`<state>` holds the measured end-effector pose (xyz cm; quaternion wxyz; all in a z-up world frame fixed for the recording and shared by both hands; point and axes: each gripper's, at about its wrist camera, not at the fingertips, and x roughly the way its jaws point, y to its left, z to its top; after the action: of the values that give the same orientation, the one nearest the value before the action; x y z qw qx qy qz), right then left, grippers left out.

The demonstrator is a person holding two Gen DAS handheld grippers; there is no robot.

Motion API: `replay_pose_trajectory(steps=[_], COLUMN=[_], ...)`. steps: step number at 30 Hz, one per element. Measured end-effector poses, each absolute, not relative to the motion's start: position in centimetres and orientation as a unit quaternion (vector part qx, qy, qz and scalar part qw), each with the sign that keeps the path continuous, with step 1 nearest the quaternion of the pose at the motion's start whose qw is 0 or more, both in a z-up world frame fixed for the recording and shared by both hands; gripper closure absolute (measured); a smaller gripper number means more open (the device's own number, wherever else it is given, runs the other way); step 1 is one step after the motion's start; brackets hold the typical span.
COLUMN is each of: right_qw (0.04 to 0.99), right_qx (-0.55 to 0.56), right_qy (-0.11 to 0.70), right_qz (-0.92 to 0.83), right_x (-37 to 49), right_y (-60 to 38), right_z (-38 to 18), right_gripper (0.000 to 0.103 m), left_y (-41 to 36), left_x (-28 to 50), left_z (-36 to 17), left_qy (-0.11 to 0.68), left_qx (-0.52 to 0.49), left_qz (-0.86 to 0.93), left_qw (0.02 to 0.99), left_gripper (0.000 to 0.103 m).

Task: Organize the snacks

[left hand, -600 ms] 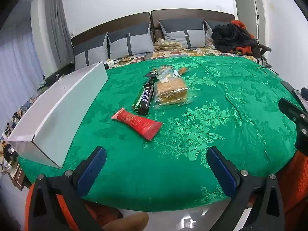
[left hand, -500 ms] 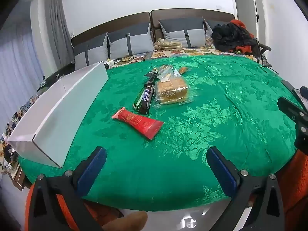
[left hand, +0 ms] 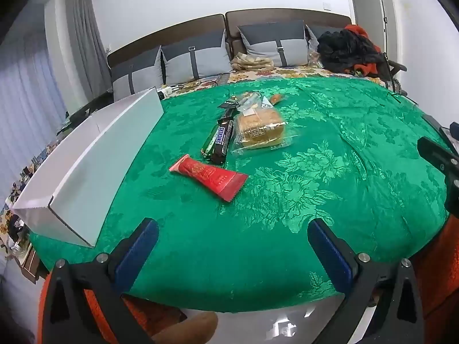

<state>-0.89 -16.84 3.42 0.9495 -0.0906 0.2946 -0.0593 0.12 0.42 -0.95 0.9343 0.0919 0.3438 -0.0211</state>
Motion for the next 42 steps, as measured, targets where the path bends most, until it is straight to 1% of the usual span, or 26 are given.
replay_pose_trajectory(steps=[13, 42], right_qw=[0.949, 0.948], right_qx=[-0.077, -0.083], right_qy=[0.299, 0.303], right_qz=[-0.060, -0.055], right_x=[-0.56, -0.50], right_y=[-17.66, -17.13], right_z=[3.29, 2.95], right_gripper=[0.017, 0.017], left_y=[0.46, 0.73], left_x=[0.31, 0.65], left_z=[-1.32, -1.60], left_qy=[0.350, 0.355], left_qx=[0.093, 0.089], left_qz=[-0.021, -0.018], left_qw=[0.932, 0.930], left_gripper=[0.000, 0.000])
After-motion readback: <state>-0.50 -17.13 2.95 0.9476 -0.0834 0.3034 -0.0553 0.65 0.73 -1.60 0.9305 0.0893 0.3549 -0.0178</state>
